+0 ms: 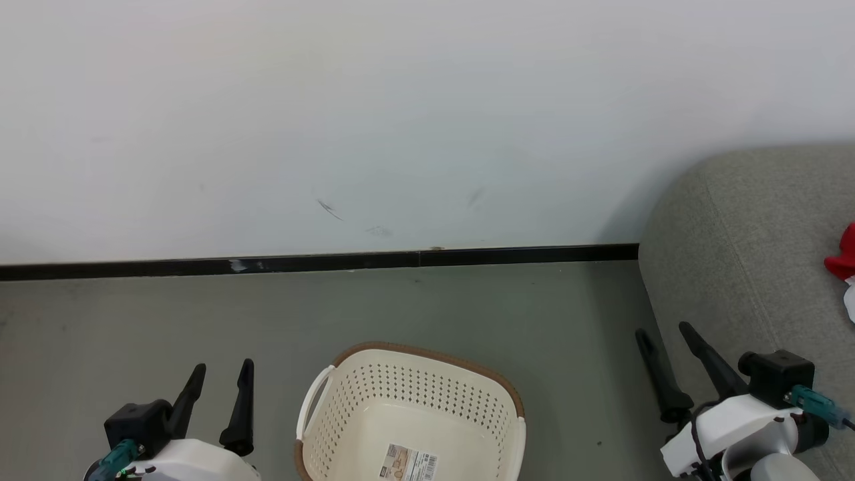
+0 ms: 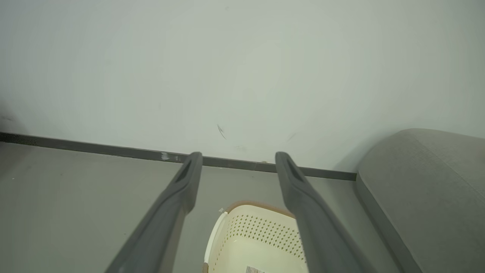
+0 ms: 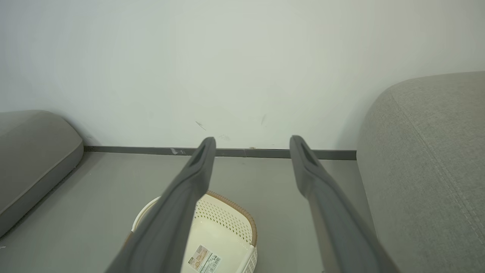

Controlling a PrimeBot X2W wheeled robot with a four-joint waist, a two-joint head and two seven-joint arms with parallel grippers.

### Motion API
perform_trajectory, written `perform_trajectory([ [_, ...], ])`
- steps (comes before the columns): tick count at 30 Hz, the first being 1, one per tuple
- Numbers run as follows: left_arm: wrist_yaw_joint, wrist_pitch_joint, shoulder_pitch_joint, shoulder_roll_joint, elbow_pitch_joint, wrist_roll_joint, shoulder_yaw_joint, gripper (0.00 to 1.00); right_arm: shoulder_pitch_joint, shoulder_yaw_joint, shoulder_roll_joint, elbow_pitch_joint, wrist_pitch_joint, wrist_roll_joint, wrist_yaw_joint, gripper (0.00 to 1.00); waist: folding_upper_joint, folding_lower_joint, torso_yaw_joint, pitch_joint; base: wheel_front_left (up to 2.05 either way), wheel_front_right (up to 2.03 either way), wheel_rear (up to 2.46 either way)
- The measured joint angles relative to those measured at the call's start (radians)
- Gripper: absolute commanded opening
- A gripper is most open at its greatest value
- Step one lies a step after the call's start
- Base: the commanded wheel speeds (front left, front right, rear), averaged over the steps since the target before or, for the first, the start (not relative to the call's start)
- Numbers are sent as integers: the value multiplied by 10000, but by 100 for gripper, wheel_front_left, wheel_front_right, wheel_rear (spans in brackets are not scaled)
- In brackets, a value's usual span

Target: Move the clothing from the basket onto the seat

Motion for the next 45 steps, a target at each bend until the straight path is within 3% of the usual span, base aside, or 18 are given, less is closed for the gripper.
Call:
perform_trajectory([
  [13,-75,-73,-3,69,171,132,136,100,148,-90,136,-236,-2,-104,0,100,0,0,-420,86,0,0,0],
  [14,-90,-73,-4,69,178,157,130,0,163,-90,138,-236,-2,-104,0,0,0,0,-447,92,0,0,0],
  [25,-127,46,503,-464,757,-173,61,0,811,4,493,359,8,203,0,0,0,0,-466,96,0,0,0],
  [37,-347,500,502,-566,688,-1413,518,0,810,-234,577,211,389,2013,0,0,0,2,-503,89,0,0,0],
  [45,-493,821,502,-656,593,-2174,832,0,807,-476,637,142,685,3010,0,0,0,41,-537,65,0,0,0],
])
